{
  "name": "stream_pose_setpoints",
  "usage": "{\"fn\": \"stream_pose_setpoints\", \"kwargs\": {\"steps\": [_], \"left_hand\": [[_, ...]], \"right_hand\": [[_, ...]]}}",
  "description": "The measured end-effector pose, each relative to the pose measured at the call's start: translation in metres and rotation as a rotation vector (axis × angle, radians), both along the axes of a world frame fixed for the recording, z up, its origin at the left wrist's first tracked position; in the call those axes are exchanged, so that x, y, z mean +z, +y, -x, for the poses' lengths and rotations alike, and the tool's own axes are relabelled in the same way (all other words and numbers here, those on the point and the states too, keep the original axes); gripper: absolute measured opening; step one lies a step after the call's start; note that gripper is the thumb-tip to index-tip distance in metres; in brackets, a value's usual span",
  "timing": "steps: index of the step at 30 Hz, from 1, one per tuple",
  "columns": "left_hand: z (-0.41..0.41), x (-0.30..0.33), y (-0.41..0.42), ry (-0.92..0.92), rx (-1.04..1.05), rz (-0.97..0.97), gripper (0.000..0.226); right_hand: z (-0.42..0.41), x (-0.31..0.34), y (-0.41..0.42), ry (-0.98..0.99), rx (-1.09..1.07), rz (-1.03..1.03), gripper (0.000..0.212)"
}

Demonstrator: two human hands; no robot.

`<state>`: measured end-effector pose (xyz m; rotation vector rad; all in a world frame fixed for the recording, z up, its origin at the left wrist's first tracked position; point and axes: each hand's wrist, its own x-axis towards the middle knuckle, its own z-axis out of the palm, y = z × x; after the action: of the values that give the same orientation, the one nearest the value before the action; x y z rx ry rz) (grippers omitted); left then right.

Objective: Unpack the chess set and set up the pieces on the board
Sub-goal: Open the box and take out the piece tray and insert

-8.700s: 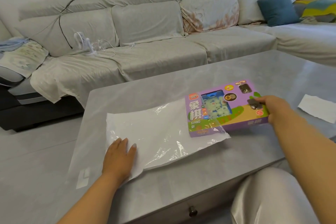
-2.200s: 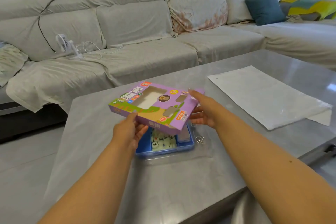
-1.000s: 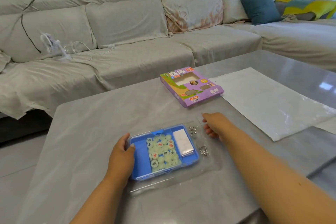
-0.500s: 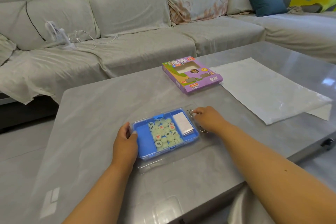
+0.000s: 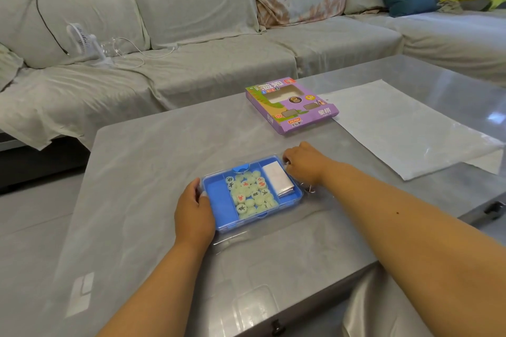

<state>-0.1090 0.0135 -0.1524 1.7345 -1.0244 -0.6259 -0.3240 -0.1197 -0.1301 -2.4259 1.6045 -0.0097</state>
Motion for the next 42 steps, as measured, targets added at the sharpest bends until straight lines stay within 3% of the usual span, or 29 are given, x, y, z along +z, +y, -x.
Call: {"fn": "stream_pose_setpoints", "kwargs": {"steps": [5, 9, 13, 17, 20, 27, 29, 33, 38, 40, 42], "left_hand": [[-0.001, -0.002, -0.001, -0.017, -0.011, 0.013, 0.031], [-0.001, -0.003, -0.001, -0.004, -0.002, 0.014, 0.027], [-0.002, -0.004, -0.005, -0.027, -0.013, 0.016, 0.024], [-0.005, -0.007, -0.01, -0.035, -0.019, 0.015, 0.022], [-0.002, -0.005, -0.01, -0.035, -0.025, 0.034, 0.023], [0.001, -0.002, -0.009, -0.014, -0.019, 0.047, 0.023], [0.002, -0.001, -0.008, -0.013, -0.019, 0.046, 0.023], [0.003, 0.001, -0.007, -0.016, -0.018, 0.042, 0.025], [0.004, 0.004, -0.005, -0.007, -0.016, 0.045, 0.025], [0.005, 0.006, -0.004, -0.003, -0.017, 0.049, 0.028], [0.007, 0.008, -0.003, -0.008, -0.019, 0.049, 0.037]], "right_hand": [[0.01, 0.019, -0.006, -0.005, 0.06, -0.173, 0.024], [0.021, 0.026, -0.011, -0.091, 0.092, -0.203, 0.009], [0.027, 0.027, -0.014, -0.187, 0.059, -0.181, 0.014], [0.013, 0.026, -0.015, 0.051, 0.043, -0.106, 0.034], [-0.001, 0.022, -0.016, 0.239, 0.066, -0.1, 0.033], [0.0, 0.03, -0.018, 0.241, 0.079, -0.24, 0.02], [0.006, 0.031, -0.017, 0.183, 0.086, -0.254, 0.02], [0.01, 0.026, -0.014, 0.104, 0.073, -0.211, 0.039], [0.015, 0.018, -0.014, -0.097, 0.046, -0.135, 0.023], [0.021, 0.016, -0.02, -0.299, -0.051, -0.115, 0.023], [0.03, 0.014, -0.033, -0.64, -0.291, -0.132, 0.023]]}}
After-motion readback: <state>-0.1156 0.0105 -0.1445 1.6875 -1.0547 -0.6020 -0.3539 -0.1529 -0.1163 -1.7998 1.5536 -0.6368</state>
